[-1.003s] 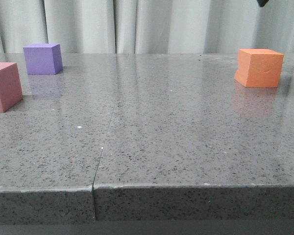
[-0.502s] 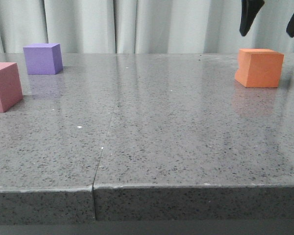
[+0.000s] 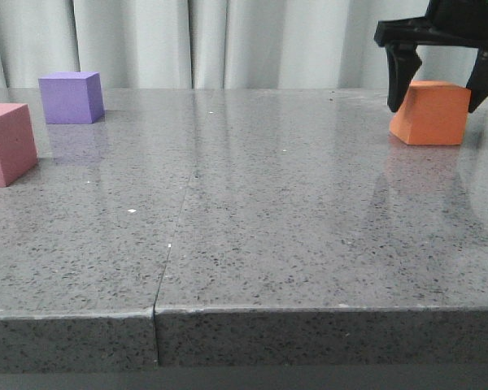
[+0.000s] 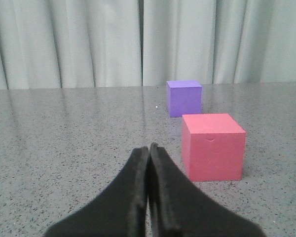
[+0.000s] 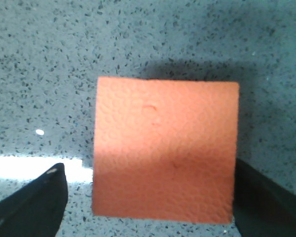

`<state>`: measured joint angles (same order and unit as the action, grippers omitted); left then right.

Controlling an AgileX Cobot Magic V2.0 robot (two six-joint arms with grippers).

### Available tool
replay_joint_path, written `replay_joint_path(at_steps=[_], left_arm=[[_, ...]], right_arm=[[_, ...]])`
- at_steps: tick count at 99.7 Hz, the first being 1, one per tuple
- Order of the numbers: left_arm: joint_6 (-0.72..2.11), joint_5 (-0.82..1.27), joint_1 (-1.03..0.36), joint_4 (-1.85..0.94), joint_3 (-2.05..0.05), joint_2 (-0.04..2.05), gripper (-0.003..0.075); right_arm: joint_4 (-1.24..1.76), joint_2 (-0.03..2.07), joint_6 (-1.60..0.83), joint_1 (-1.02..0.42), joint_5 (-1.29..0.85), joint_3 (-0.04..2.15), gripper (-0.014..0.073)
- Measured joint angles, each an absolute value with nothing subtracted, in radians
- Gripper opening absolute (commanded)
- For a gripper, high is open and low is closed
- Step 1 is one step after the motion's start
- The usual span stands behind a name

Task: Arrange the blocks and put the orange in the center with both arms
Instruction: 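Lower the right gripper over the orange cube and close on it, then carry the orange cube with the right gripper toward the table middle and lower it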

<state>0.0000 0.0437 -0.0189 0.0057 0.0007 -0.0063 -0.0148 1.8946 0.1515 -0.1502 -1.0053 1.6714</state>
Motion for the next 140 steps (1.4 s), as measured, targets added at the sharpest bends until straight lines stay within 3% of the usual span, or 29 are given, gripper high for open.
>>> replay_joint_path(at_steps=[14,33,45,104,140], left_arm=[[0.0,0.044,-0.019,0.006,0.001,-0.006,-0.002],[0.0,0.044,-0.019,0.006,0.001,-0.006,-0.002],[0.0,0.044,-0.019,0.006,0.001,-0.006,-0.002],[0.0,0.044,-0.019,0.006,0.001,-0.006,-0.002],[0.0,0.044,-0.019,0.006,0.001,-0.006,-0.002]], right_arm=[[-0.015,1.908,0.152,-0.15,-1.001,1.671,0.0621],[-0.017,1.921,0.152,-0.15,-0.995,1.673,0.0394],[-0.017,1.921,0.152,-0.15,-0.991,1.673,0.0327],[-0.017,1.923,0.17,-0.161,-1.04,1.711,0.032],[-0.015,1.923,0.23,-0.284,-1.178,1.878,0.032]])
